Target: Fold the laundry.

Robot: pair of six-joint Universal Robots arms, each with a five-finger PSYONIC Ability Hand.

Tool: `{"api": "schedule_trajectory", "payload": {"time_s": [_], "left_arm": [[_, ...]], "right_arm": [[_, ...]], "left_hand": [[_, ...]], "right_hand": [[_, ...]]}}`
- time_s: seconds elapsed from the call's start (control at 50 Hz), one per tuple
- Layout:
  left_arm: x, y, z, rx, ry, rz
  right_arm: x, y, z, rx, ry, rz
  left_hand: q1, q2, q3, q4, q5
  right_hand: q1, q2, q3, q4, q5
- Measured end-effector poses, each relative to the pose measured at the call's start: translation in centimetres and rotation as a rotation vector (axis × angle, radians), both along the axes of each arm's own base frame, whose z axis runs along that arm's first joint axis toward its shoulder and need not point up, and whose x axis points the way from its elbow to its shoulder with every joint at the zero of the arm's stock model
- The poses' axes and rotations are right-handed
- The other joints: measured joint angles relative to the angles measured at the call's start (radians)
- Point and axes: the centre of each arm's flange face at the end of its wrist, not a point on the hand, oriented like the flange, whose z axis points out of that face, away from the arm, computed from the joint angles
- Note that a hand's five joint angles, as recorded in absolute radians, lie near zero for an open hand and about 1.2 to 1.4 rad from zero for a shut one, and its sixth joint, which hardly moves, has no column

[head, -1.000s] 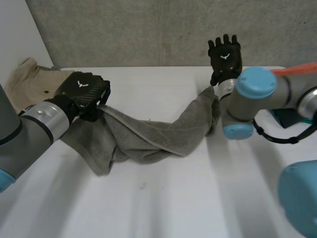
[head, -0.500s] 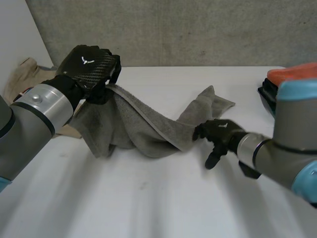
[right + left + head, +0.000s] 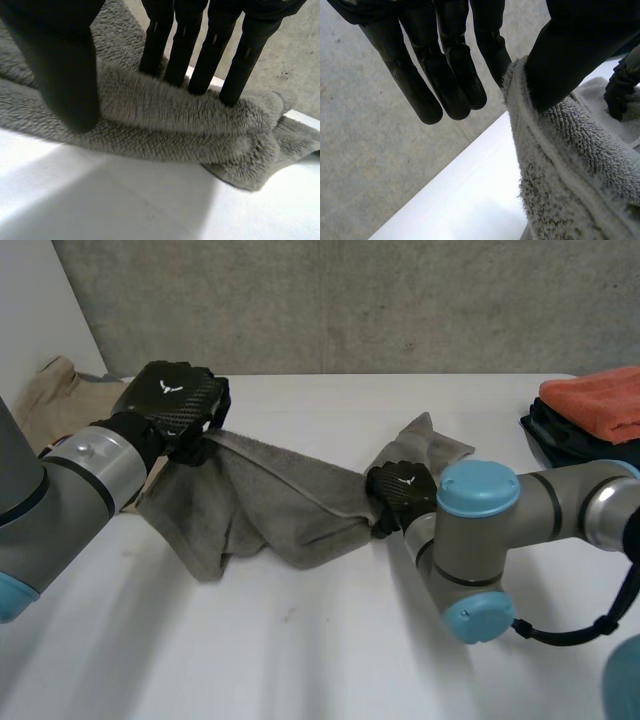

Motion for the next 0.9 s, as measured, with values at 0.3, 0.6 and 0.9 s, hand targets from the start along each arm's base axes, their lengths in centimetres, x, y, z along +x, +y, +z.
{"api": "schedule_trajectory", "payload": {"time_s": [0.3, 0.6, 0.9], "left_arm": [[0.9, -2.1, -1.6, 0.036, -0.011, 0.042], [-0.3, -3.1, -5.7, 0.123, -0.142, -0.063], [-3.4, -10.1, 4.4, -0.396, -0.072, 0.021]], "right_arm": [[-1.1, -3.3, 3.4, -0.116, 0.004, -0.096], [-8.4, 1.5, 14.7, -0.094, 0.637, 0.247], [-5.9, -7.8, 23.2, -0.731, 0.436, -0.12]], "left_hand": [[0.0, 0.0, 0.0, 0.0, 0.0], [0.0, 0.0, 0.0, 0.0, 0.0], [0.0, 0.005, 0.004, 0.0, 0.0]], "right_hand": [[0.373, 0.43, 0.445, 0.455, 0.434], [0.373, 0.43, 0.446, 0.457, 0.449], [0.398, 0.43, 0.45, 0.459, 0.458]]}}
